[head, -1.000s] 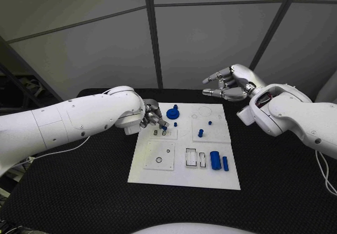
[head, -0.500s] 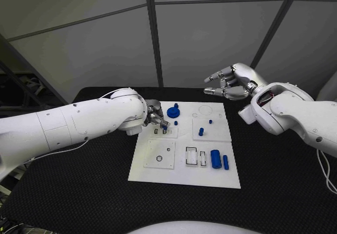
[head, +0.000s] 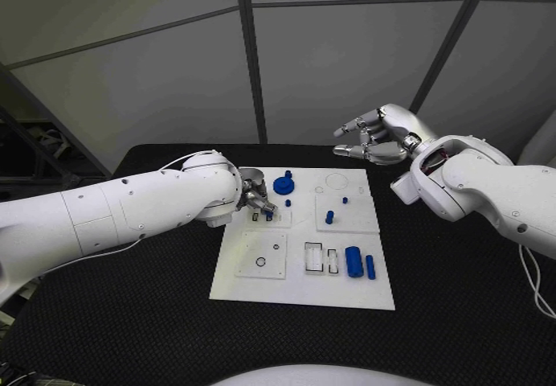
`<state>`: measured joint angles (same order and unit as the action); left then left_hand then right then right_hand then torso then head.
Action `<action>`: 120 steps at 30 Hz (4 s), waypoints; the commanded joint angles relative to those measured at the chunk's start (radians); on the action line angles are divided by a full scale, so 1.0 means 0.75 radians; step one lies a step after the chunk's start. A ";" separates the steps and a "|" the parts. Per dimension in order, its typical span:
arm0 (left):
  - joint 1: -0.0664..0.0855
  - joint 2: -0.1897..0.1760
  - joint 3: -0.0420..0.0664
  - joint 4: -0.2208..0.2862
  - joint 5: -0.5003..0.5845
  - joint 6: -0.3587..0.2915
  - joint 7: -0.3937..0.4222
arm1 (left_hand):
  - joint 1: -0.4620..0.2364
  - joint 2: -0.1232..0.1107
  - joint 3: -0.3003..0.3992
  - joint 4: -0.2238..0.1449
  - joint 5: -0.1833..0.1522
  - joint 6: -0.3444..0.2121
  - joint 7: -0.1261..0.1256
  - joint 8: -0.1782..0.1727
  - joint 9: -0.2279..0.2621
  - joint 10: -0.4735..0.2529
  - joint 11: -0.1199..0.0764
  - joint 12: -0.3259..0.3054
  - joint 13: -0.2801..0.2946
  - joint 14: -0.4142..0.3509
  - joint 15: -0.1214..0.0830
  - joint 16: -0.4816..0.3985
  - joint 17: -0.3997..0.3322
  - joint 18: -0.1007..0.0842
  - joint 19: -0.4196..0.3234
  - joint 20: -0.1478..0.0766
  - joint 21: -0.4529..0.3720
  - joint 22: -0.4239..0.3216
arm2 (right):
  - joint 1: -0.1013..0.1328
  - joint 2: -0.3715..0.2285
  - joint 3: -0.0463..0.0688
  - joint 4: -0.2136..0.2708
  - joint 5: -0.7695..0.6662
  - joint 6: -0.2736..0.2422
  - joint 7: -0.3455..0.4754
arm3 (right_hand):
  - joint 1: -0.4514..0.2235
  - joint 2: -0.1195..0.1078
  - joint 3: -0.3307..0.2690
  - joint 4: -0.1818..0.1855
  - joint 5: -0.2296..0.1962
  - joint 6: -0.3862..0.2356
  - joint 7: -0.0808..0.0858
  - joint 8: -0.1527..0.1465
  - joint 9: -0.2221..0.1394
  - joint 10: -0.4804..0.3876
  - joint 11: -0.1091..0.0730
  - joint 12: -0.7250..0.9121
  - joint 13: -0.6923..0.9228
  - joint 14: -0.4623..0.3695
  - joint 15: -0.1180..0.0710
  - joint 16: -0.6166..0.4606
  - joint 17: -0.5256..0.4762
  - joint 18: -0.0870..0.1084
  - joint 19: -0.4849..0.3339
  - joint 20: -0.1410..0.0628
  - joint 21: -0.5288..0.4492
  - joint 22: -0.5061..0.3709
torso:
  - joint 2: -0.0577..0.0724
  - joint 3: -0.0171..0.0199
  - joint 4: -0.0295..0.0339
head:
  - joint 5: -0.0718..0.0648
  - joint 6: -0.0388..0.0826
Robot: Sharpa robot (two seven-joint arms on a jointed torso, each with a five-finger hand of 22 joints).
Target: Assemble the parts on the task board
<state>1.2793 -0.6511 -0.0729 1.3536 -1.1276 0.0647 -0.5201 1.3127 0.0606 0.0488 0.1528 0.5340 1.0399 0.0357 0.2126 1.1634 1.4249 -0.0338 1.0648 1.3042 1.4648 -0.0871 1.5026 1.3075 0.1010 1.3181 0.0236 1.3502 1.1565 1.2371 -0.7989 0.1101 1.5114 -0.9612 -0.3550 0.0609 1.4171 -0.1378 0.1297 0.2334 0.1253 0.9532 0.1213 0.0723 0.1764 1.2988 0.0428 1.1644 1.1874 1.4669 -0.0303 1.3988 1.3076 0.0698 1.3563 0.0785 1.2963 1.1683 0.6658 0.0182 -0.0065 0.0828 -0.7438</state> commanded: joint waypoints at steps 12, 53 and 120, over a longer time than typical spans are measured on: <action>-0.005 0.003 0.001 -0.001 -0.035 0.042 -0.024 | -0.022 -0.007 0.269 -0.250 0.002 0.011 0.000 -0.009 0.012 0.008 -0.002 -0.004 0.001 0.119 -0.007 0.009 0.264 -0.017 0.008 -0.003 0.005 0.002 | 0.003 0.005 0.001 -0.003 0.005 0.017 0.006 | -0.012 0.011 -0.007 -0.004 0.003 0.003 0.001 -0.010 0.002 0.006 -0.005 -0.003 -0.002 0.052 -0.007 -0.006 0.005 0.022 -0.004 -0.004 -0.006 0.000 | -0.001 0.0006 0.0006 | 0.008 -0.004; -0.008 0.021 -0.004 -0.003 -0.026 0.117 -0.030 | -0.050 -0.024 0.315 -0.267 0.018 0.020 -0.001 -0.016 0.030 0.009 -0.003 -0.010 0.001 0.120 -0.006 0.012 0.267 -0.016 0.006 -0.002 0.002 0.001 | 0.003 0.012 0.001 -0.012 0.005 0.036 0.003 | -0.014 0.012 -0.008 -0.003 0.000 0.003 0.001 -0.009 0.003 0.008 -0.005 -0.001 -0.001 0.052 -0.007 -0.007 0.005 0.022 -0.003 -0.004 -0.006 0.000 | 0.000 0.0009 0.0001 | 0.018 -0.017; -0.008 0.042 -0.014 -0.072 0.040 0.102 -0.060 | -0.325 -0.152 0.034 0.185 -0.535 0.159 -0.032 -0.087 0.148 0.061 -0.022 0.047 0.056 0.130 -0.031 0.052 0.305 -0.032 0.057 -0.025 0.036 0.103 | 0.003 0.010 0.001 -0.015 0.005 0.045 0.004 | -0.020 0.014 -0.010 -0.002 -0.002 0.004 0.001 -0.009 0.004 0.006 -0.005 -0.006 -0.007 0.051 -0.007 -0.013 -0.002 0.023 -0.006 -0.004 -0.014 -0.008 | -0.001 0.0001 0.0010 | 0.011 -0.020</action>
<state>1.2759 -0.6178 -0.0821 1.2967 -1.1055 0.1457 -0.5638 1.0793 -0.0553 0.0791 0.2919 0.1395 1.1511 0.0102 0.1526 1.2733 1.4632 -0.0526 1.1038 1.3075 1.4635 -0.1078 1.5416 1.3074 0.0696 1.3542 0.0020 1.3754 1.2322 1.2371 -0.7915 0.1100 1.4995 -0.9606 -0.3272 0.0580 1.4078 -0.1284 0.1270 0.2306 0.1252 0.9532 0.1213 0.0690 0.1780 1.2988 0.0428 1.1644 1.1827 1.4668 -0.0303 1.3943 1.3076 0.0699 1.3563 0.0785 1.2922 1.1628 0.6657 0.0183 -0.0057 0.0906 -0.7598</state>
